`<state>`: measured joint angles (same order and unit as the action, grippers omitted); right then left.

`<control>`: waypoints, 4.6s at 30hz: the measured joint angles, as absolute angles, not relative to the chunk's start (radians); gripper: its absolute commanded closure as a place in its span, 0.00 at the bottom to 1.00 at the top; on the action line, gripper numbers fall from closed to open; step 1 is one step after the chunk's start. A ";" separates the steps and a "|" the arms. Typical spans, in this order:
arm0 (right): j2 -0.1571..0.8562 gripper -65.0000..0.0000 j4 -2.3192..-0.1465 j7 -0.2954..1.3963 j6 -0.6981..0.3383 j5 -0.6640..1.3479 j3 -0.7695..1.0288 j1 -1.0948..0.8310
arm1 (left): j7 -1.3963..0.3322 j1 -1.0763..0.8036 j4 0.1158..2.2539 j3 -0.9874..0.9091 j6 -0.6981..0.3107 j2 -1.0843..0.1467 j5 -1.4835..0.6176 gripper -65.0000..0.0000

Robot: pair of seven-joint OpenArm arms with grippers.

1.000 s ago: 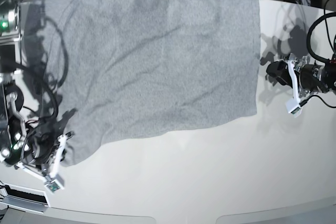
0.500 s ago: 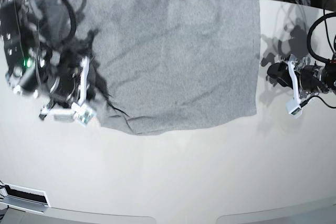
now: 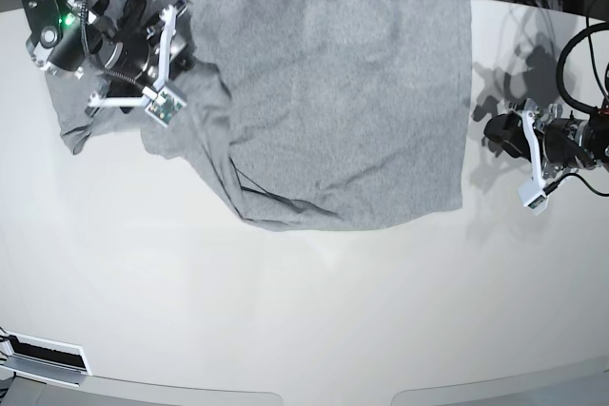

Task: Layout the t-shirt on the table in an organized manner, then fold the t-shirt properly
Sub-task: 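Grasp the grey t-shirt's corner with the right gripper and lift it, then pull the grasped corner outward with the right gripper to spread the shirt, then lower the corner, open the right gripper and move it back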

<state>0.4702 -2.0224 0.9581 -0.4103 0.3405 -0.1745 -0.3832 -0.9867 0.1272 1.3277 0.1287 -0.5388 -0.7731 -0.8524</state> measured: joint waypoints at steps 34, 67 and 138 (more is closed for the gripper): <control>0.410 0.77 -1.381 0.875 -0.551 0.514 -0.174 -0.004 | -0.984 0.127 1.328 0.129 -0.500 -0.773 -0.859 0.58; 0.424 0.96 -1.866 1.052 -0.516 0.510 -0.175 0.035 | -0.984 0.127 1.328 0.129 -0.501 -0.773 -0.860 0.58; 0.566 0.42 -1.251 1.144 -0.510 0.893 -0.228 0.572 | -1.005 0.125 1.328 0.129 -0.501 -0.718 -0.846 0.58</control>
